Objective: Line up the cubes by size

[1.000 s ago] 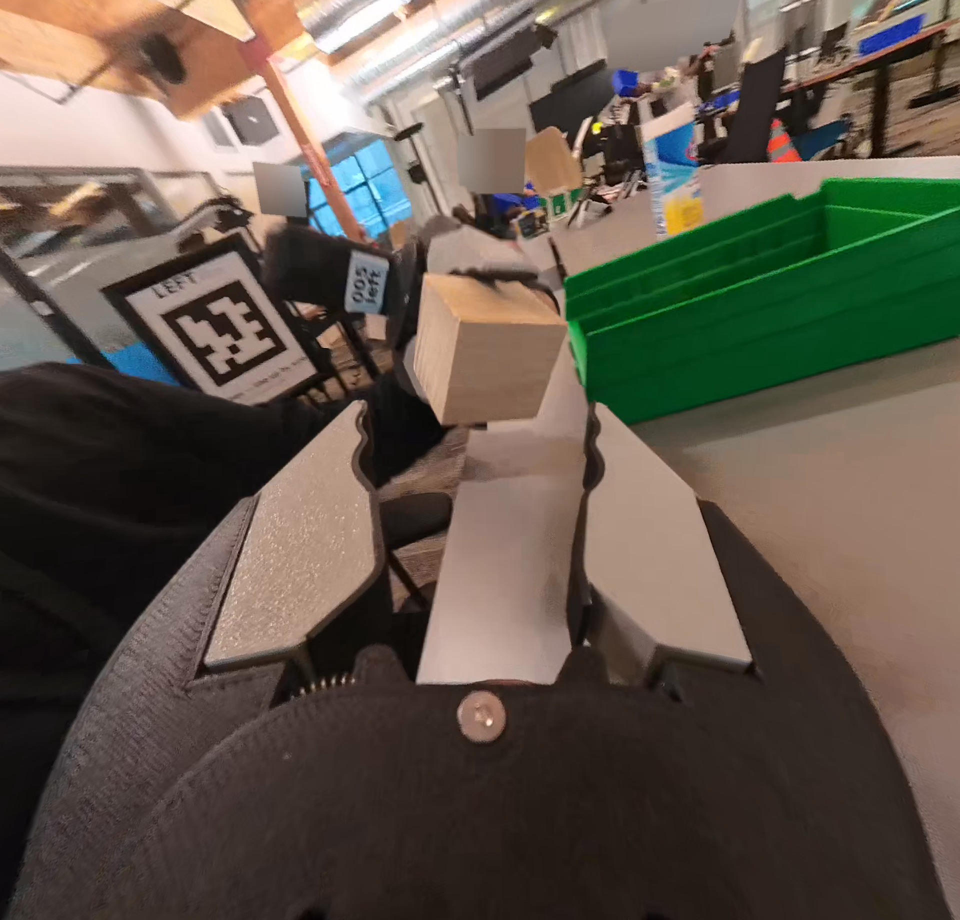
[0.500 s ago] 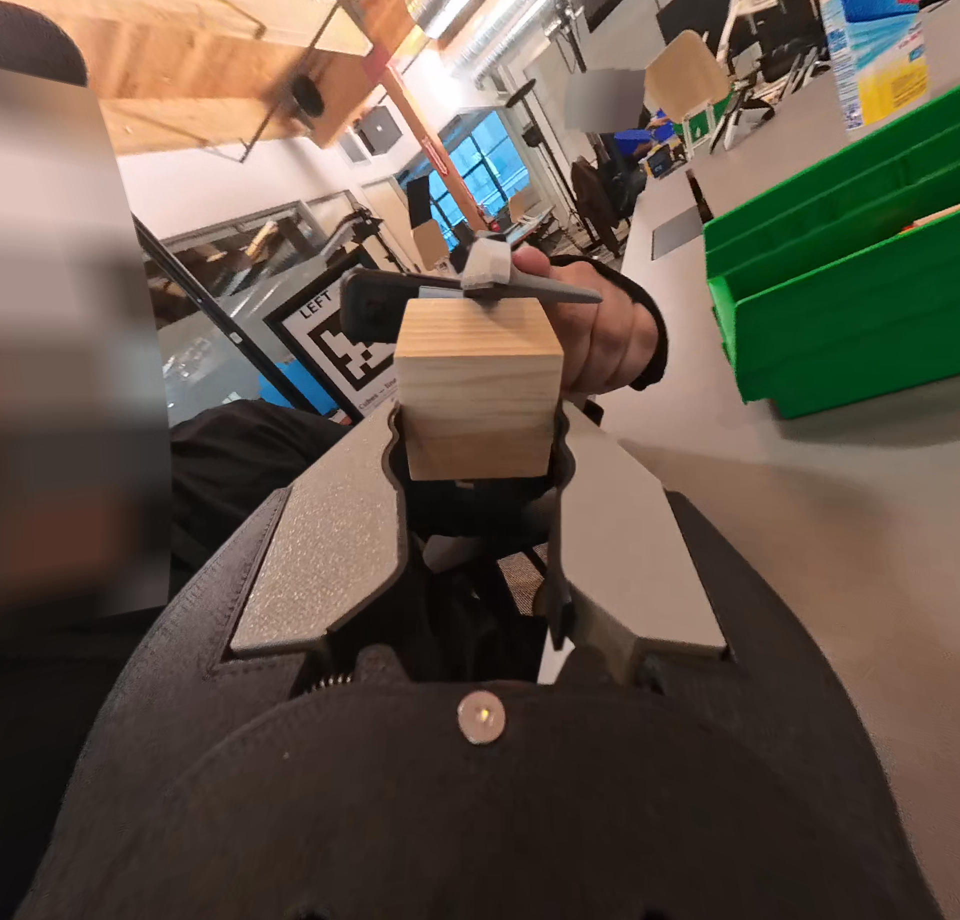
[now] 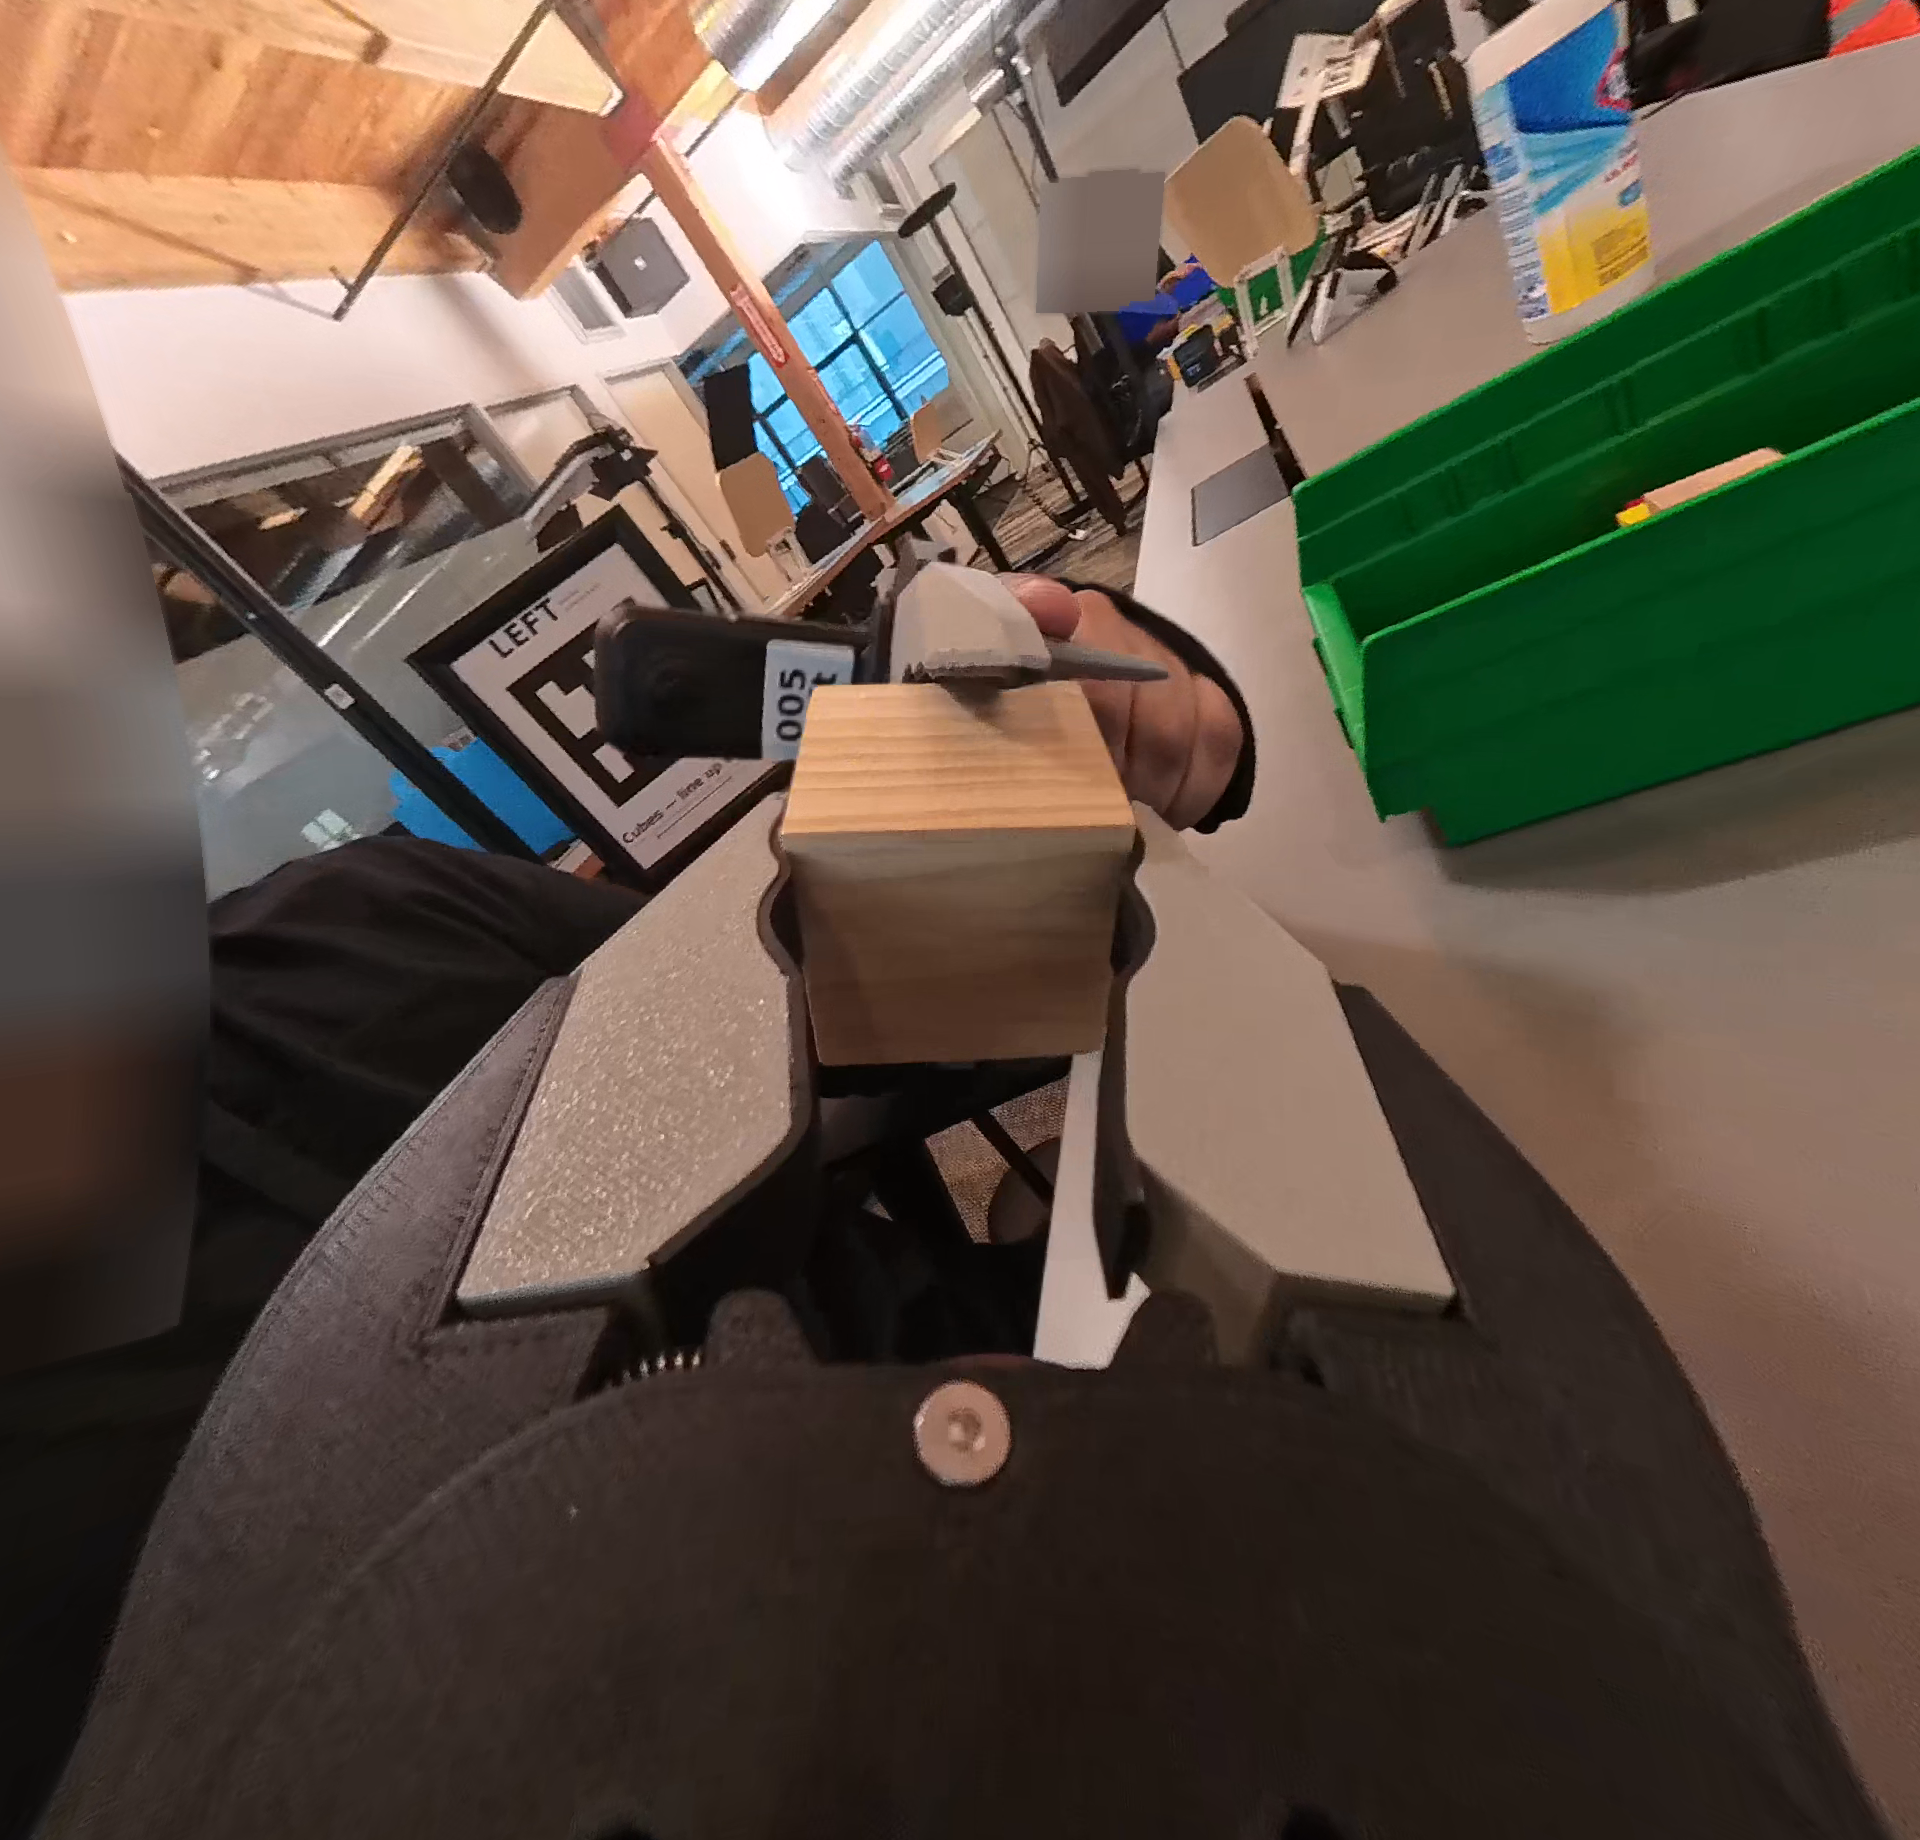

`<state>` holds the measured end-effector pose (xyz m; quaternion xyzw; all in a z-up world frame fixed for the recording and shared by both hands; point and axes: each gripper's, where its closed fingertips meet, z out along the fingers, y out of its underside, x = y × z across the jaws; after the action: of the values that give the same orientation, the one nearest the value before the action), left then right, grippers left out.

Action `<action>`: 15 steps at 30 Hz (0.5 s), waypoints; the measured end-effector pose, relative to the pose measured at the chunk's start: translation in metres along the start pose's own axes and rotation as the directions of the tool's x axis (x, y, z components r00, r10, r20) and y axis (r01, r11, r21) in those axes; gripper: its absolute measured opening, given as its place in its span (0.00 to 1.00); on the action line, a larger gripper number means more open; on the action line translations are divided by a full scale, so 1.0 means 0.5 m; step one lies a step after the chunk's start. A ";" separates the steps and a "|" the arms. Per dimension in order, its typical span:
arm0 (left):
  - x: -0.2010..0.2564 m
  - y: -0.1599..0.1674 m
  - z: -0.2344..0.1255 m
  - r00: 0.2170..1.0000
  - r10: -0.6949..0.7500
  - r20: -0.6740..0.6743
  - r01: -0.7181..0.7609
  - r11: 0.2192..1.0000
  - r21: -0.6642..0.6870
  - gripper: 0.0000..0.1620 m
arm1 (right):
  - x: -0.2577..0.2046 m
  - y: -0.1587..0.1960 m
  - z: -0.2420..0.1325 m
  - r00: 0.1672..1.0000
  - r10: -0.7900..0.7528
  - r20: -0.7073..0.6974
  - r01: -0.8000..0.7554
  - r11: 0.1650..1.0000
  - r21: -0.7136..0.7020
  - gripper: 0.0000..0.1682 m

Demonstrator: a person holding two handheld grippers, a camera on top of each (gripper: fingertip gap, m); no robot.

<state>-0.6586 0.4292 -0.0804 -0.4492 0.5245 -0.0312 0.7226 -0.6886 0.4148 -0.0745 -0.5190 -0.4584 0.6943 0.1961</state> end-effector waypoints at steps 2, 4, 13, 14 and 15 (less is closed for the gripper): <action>-0.005 0.008 0.003 1.000 0.005 0.027 -0.004 0.999 -0.036 0.39 | 0.007 -0.003 -0.014 1.000 0.005 -0.025 -0.005 1.000 -0.007 0.34; -0.009 0.017 0.002 0.999 -0.012 0.031 0.014 0.997 -0.077 0.37 | 0.014 -0.009 -0.031 0.998 -0.004 -0.063 0.004 1.000 -0.005 0.34; -0.116 0.039 -0.036 0.945 -0.207 0.252 0.238 0.967 -0.095 0.00 | 0.033 -0.072 -0.161 0.943 -0.131 -0.304 0.130 0.991 -0.025 0.34; -0.127 0.054 -0.040 0.929 -0.246 0.276 0.287 0.950 -0.119 0.00 | 0.041 -0.081 -0.184 0.926 -0.145 -0.348 0.142 0.989 -0.034 0.34; -0.128 0.069 -0.042 0.915 -0.295 0.274 0.342 0.928 -0.145 0.00 | 0.048 -0.091 -0.209 0.909 -0.153 -0.388 0.151 0.988 -0.038 0.34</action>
<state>-0.7184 0.4697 -0.0581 -0.5960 0.3501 -0.0425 0.7214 -0.6129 0.5008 -0.0533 -0.6102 -0.4517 0.5580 0.3350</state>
